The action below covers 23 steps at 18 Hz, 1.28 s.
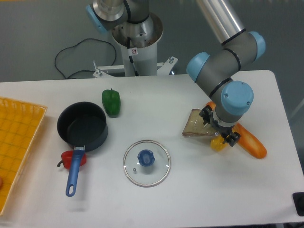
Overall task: Pick up the toast
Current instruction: 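Close the gripper on the edge of the bagged toast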
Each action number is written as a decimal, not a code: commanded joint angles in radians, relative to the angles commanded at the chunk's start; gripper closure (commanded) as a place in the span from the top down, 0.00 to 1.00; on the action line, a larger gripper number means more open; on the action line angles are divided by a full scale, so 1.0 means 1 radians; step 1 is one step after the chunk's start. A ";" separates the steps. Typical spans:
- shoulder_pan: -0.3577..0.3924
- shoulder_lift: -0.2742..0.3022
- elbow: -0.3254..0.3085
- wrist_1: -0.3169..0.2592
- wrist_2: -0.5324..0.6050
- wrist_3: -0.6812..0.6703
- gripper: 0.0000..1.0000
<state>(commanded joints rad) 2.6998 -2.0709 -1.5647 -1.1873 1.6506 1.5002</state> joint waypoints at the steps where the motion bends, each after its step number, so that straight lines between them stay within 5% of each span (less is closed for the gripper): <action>1: 0.000 0.002 -0.003 0.000 0.000 0.002 1.00; 23: 0.012 0.026 -0.044 -0.005 0.006 0.023 1.00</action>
<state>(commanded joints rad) 2.7121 -2.0448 -1.6091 -1.1919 1.6567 1.5232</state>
